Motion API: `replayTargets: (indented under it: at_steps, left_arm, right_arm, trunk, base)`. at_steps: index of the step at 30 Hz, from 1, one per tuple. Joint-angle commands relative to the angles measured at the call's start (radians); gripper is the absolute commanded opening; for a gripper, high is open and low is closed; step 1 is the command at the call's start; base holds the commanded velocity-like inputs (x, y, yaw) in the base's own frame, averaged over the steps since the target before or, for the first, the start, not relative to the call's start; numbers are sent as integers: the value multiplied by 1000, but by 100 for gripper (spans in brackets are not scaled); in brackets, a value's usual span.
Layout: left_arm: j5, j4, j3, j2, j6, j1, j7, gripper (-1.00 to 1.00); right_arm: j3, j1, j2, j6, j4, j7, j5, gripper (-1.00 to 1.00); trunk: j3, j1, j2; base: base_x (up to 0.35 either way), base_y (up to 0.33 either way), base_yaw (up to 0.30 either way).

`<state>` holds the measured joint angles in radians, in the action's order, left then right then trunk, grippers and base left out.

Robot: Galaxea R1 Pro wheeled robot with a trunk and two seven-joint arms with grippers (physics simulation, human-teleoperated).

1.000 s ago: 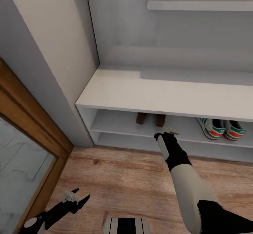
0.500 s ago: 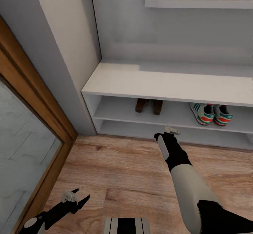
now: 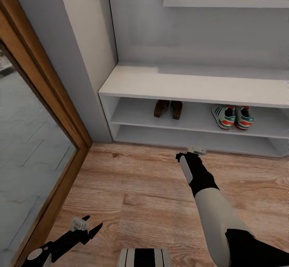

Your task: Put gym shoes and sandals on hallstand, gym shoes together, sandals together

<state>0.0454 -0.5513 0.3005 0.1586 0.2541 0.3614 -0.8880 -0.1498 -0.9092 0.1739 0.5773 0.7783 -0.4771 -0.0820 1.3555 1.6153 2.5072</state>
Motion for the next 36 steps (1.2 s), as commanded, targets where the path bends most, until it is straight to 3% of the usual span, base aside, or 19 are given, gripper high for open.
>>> replayTargets:
  at_steps: [1, 9, 18, 19, 20, 29, 33, 34, 36]
  left_arm:
    - [5, 0, 5, 0, 4, 1, -5, 100]
    - [4, 2, 5, 0, 4, 1, -5, 100]
    - [4, 1, 5, 1, 6, 1, -7, 100]
    - [4, 0, 5, 1, 6, 1, -7, 100]
    - [4, 0, 5, 1, 6, 1, -6, 100]
    - [4, -1, 6, 1, 6, 1, -6, 100]
    - [4, -1, 5, 1, 5, 1, -6, 100]
    - [4, -1, 5, 1, 6, 1, -6, 100]
    - [4, -1, 5, 1, 7, 1, -6, 100]
  right_arm:
    - [-1, 0, 1, 1, 1, -6, -9, 100]
    - [0, 3, 1, -3, -48, -3, -5, 100]
    - [2, 4, 1, -6, -110, -3, -4, 100]
    - [2, 4, 1, -15, -169, -4, -3, 100]
    - [2, 15, 1, -104, -252, -3, -2, 100]
    - [3, 29, 1, -227, -329, -4, 7, 100]
    - [3, 36, 1, -294, -417, -3, 50, 100]
    - [3, 39, 1, -380, -482, -3, 91, 100]
    - [3, 43, 1, -458, -541, -2, 124, 100]
  trunk:
    - [1, -1, 0]
    - [1, -1, 0]
    - [1, -1, 0]
    - [1, -1, 0]
    - [1, -1, 0]
    - [1, -1, 0]
    - [1, -1, 0]
    - [1, -1, 0]
    - [1, -1, 0]
  base:
    - [-336, 0, 0]
    - [-310, 0, 0]
    - [-81, 0, 0]
    - [-9, 0, 0]
    - [-2, 0, 0]
    - [0, 0, 0]
    - [0, 0, 0]
    - [0, 0, 0]
    - [0, 0, 0]
